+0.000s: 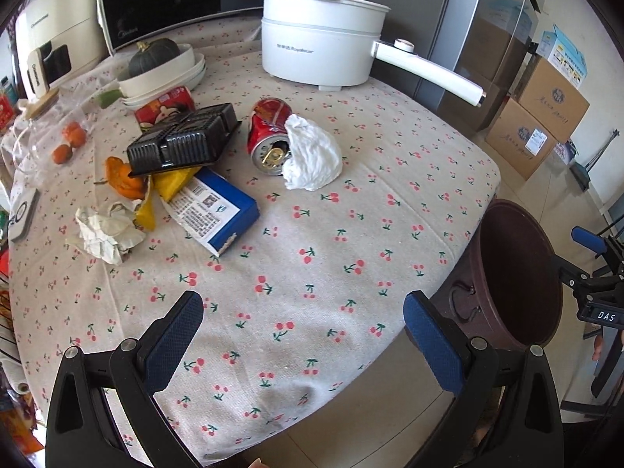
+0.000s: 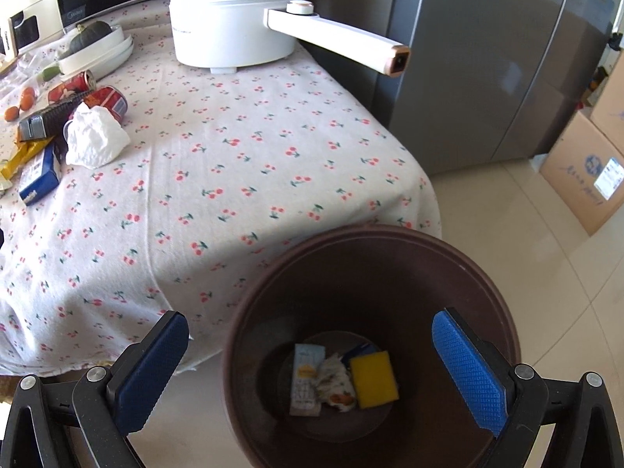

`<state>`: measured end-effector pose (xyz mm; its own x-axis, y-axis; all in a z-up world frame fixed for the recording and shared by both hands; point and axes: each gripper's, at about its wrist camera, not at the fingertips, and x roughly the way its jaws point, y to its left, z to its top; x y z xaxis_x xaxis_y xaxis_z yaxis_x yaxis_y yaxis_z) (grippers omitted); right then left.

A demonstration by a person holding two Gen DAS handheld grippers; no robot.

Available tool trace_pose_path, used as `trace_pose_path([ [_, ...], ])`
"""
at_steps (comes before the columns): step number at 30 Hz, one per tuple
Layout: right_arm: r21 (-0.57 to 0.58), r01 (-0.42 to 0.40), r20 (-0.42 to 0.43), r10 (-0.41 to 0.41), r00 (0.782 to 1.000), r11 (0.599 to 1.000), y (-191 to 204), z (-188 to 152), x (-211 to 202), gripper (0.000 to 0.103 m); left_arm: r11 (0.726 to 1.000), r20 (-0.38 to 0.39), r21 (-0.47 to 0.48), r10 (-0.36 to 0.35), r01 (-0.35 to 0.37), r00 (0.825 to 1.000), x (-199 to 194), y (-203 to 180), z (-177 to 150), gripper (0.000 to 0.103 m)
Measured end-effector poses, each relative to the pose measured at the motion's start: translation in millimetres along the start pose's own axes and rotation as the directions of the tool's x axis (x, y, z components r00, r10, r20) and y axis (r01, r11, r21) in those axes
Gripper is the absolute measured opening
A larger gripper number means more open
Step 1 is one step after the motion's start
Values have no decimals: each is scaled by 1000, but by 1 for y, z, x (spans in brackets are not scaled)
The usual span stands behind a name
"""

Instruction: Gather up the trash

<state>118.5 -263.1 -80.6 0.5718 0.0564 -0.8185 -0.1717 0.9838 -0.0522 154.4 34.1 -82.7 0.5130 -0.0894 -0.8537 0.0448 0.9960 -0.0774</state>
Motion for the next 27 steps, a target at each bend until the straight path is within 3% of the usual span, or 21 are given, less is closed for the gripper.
trace_pose_path([
  [14,-9,-67,22,67,997,998,65,32,9,103,990,16,-139,32,-29,999,-14,74,-8,103],
  [27,-51,-122,3,122,992,991,124,49,32,103,961,17,-247,128,-120,992,-5,164,-19,103],
])
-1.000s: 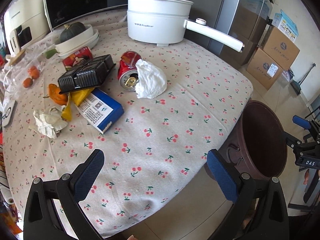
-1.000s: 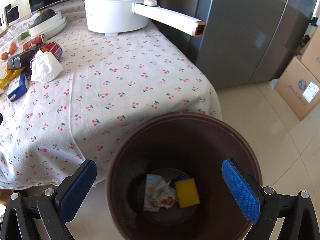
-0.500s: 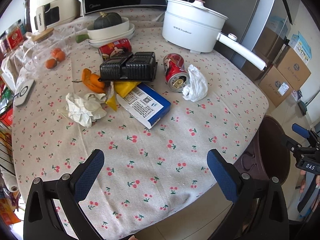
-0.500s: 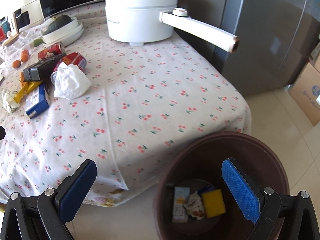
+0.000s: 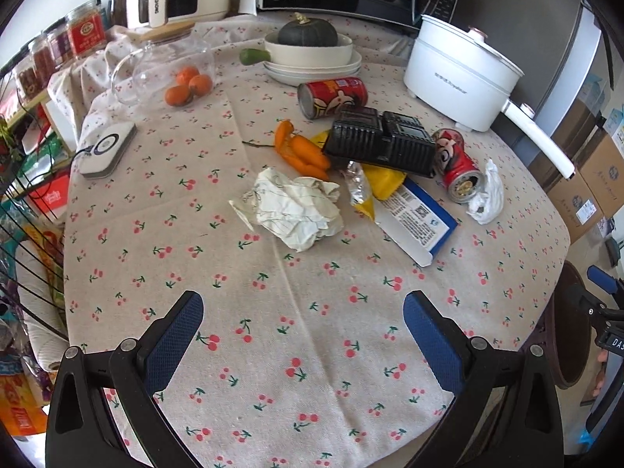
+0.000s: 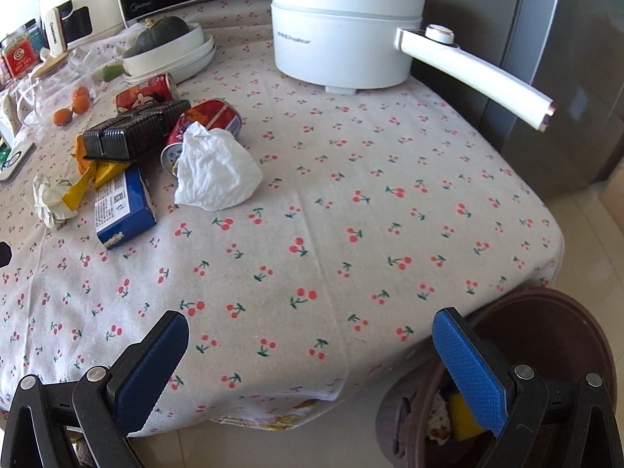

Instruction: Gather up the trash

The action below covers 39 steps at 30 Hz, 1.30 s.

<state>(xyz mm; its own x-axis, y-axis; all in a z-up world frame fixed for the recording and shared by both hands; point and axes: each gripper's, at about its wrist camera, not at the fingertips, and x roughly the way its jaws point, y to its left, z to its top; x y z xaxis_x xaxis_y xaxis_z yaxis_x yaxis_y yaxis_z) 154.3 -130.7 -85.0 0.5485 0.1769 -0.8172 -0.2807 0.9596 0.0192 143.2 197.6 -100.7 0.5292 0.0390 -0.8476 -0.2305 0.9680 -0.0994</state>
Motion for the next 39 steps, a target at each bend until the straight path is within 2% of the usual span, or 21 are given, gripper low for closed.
trace_pose_path([
  [6,18,-16,-15,16,1000,1000,11,8,15,103,999,70,-52,10,-6,998,17,18,16,103],
  [12,81,-36,-38,39,999,996,12,14,31,103,999,25,-32,25,-24,999,45,13,30,103],
  [16,88,-36,-51,41,998,995,14,16,38,103,996,33,-94,-3,6,999,56,13,33,103],
  [19,84,-42,-50,47,998,996,17,20,41,103,989,39,-142,-40,46,998,62,15,36,95],
  [21,77,-53,-47,56,997,996,23,22,43,103,983,42,-159,-85,91,995,65,16,36,73],
  [22,69,-59,-46,62,997,996,26,24,43,103,982,37,-160,-95,100,995,66,15,37,67],
  [23,57,-66,-44,69,997,996,30,25,44,103,983,30,-152,-98,102,995,67,14,38,54],
  [24,42,-73,-43,75,996,996,35,26,46,103,986,24,-138,-97,99,995,67,13,38,47],
  [28,-22,-113,-39,112,993,993,57,28,52,103,992,18,-95,-84,85,996,59,11,35,44],
  [35,-135,-211,-31,209,977,968,104,40,68,103,994,0,-80,-77,76,997,38,25,24,44],
  [39,-197,-215,-45,210,977,957,130,41,86,103,996,-20,-71,-59,58,998,30,33,16,44],
])
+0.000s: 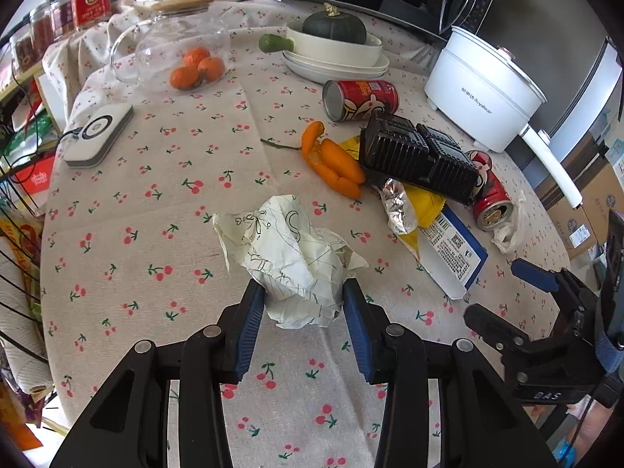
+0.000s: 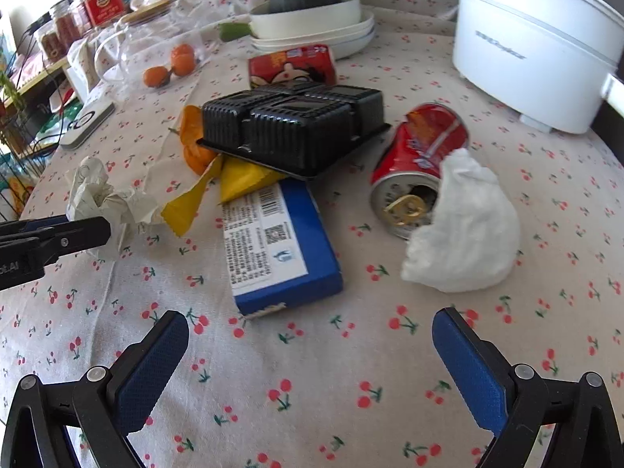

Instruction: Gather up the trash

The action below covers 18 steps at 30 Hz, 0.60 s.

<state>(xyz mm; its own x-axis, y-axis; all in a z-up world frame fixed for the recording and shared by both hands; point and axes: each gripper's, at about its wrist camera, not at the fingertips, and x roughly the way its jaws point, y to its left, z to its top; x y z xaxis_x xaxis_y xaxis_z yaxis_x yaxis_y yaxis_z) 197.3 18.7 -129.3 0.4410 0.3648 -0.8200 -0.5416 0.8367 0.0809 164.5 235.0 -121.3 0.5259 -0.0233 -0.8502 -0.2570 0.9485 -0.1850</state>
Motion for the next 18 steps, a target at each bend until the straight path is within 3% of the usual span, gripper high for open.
trace_pose_path([
  [5,-11,27,-29,-27,999,1000,11,2,27,103,1000,-26,-24,7,-8,1000,-2,10,-4,44],
  [8,-23,84,-2,-84,996,996,14,4,32,102,1000,-35,-23,12,-13,999,0,12,-6,44],
  [13,15,111,36,-111,993,994,10,9,33,97,1000,-56,-14,17,-18,998,3,12,-10,44],
  [16,25,101,57,-102,993,995,8,11,30,86,1000,-63,-10,20,-20,998,3,9,-12,44],
  [18,11,77,66,-77,995,997,10,11,26,68,1000,-65,-16,18,-19,998,1,8,-13,44],
])
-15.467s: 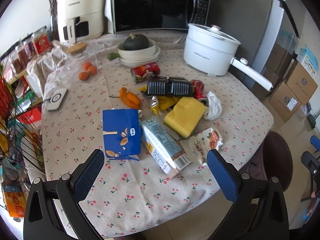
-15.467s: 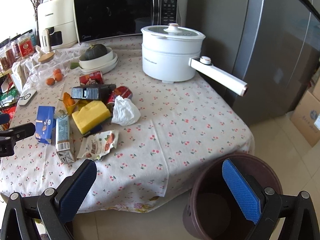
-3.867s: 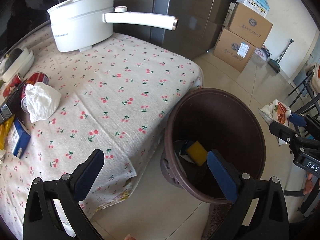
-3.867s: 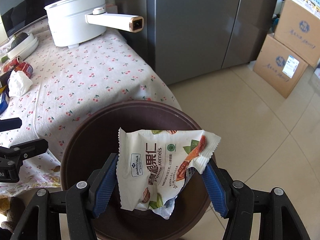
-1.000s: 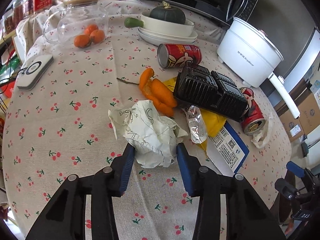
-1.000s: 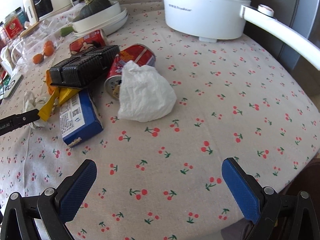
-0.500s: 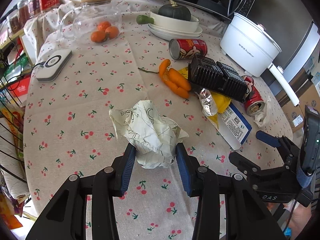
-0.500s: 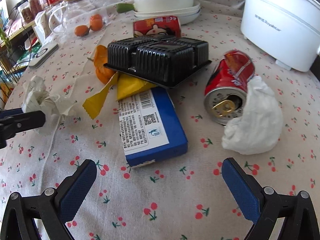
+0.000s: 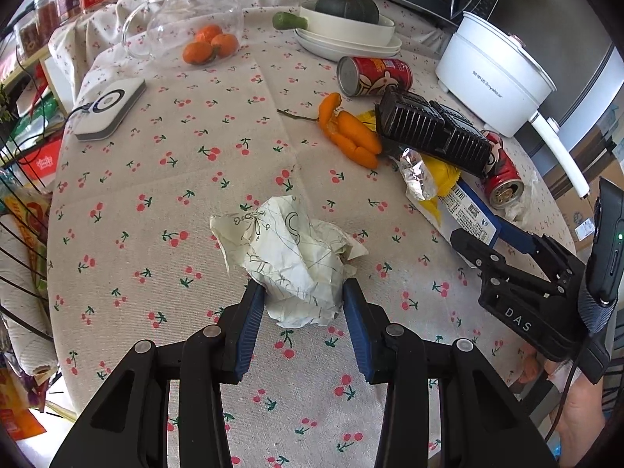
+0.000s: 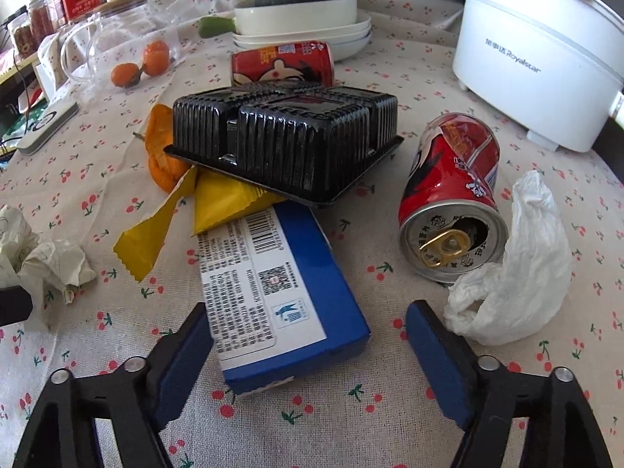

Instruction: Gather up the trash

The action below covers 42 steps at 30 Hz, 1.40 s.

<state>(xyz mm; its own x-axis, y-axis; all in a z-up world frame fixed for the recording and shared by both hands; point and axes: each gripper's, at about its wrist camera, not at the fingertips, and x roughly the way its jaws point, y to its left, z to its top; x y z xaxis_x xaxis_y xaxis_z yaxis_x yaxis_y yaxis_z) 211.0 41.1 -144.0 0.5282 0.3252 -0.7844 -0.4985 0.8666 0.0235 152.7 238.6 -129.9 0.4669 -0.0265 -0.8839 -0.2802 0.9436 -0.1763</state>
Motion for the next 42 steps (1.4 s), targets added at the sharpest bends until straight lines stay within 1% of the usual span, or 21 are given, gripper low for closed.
trace_pose_path([
  [1,-10,-9,-2,9,1000,1000,2,-1,-2,66,1000,-2,-6,-4,4,1000,-1,-1,-1,44],
  [3,-31,-23,-11,23,1000,999,6,-3,-6,66,1000,-5,-18,-17,17,1000,-5,-3,-3,44],
  [6,-54,-23,-30,22,999,998,10,-8,-17,66,999,-5,-23,-28,28,1000,-12,-10,-6,44],
  [10,-36,-48,-56,46,997,998,6,-15,-38,66,999,3,-30,-45,45,999,-23,-21,-12,44],
  [14,-28,-67,-61,66,996,997,-2,-23,-66,65,997,6,-38,-71,71,997,-32,-35,-20,44],
  [18,-16,-59,-73,58,996,998,-14,-35,-92,65,996,7,-20,-89,89,996,-38,-55,-28,44],
  [23,30,-42,-75,44,996,999,-41,-48,-121,65,993,3,14,-116,116,993,-44,-83,-36,44],
  [29,84,7,-71,-1,997,996,-82,-65,-152,65,985,0,79,-151,150,989,-46,-120,-41,44],
  [33,127,38,-74,-29,997,991,-112,-77,-169,65,979,-18,116,-167,168,986,-41,-144,-42,44],
  [42,217,121,-91,-103,991,969,-177,-111,-197,65,952,-58,203,-222,229,973,-29,-209,-46,44],
])
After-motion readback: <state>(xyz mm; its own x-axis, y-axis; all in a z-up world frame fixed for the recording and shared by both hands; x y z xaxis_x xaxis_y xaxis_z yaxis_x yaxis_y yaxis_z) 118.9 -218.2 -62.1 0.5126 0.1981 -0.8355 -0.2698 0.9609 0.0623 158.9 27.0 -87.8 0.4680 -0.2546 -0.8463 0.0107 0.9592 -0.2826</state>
